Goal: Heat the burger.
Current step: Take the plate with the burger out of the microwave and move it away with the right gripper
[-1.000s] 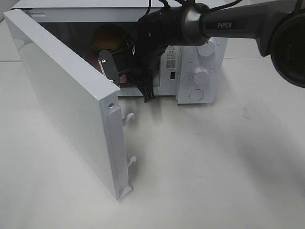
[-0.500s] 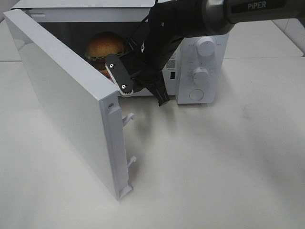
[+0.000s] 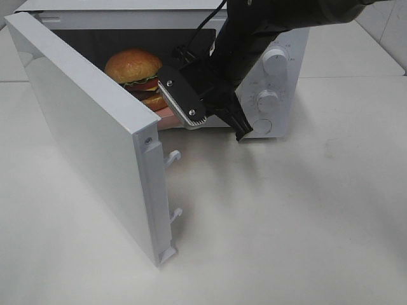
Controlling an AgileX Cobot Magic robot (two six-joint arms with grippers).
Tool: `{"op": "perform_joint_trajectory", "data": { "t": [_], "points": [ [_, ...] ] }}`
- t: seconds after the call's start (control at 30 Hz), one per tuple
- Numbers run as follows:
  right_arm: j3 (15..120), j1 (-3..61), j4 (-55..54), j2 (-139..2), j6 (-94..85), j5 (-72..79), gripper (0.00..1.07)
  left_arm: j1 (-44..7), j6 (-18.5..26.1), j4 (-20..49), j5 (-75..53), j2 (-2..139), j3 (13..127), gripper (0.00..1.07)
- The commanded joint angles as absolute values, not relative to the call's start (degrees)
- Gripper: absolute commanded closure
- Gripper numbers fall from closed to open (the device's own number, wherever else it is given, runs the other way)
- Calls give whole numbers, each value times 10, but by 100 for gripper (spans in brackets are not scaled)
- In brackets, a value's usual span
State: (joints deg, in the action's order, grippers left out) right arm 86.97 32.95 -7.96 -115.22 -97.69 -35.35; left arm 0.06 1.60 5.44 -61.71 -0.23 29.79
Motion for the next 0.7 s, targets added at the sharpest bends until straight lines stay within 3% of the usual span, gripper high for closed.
{"op": "perform_joint_trajectory", "data": {
  "t": [0.03, 0.7],
  "points": [
    [855, 317, -73, -1121, -970, -333, 107, 3, 16, 57, -614, -5, 296, 7],
    [623, 319, -75, -939, -987, -264, 107, 3, 16, 57, -614, -5, 296, 7]
  ]
}}
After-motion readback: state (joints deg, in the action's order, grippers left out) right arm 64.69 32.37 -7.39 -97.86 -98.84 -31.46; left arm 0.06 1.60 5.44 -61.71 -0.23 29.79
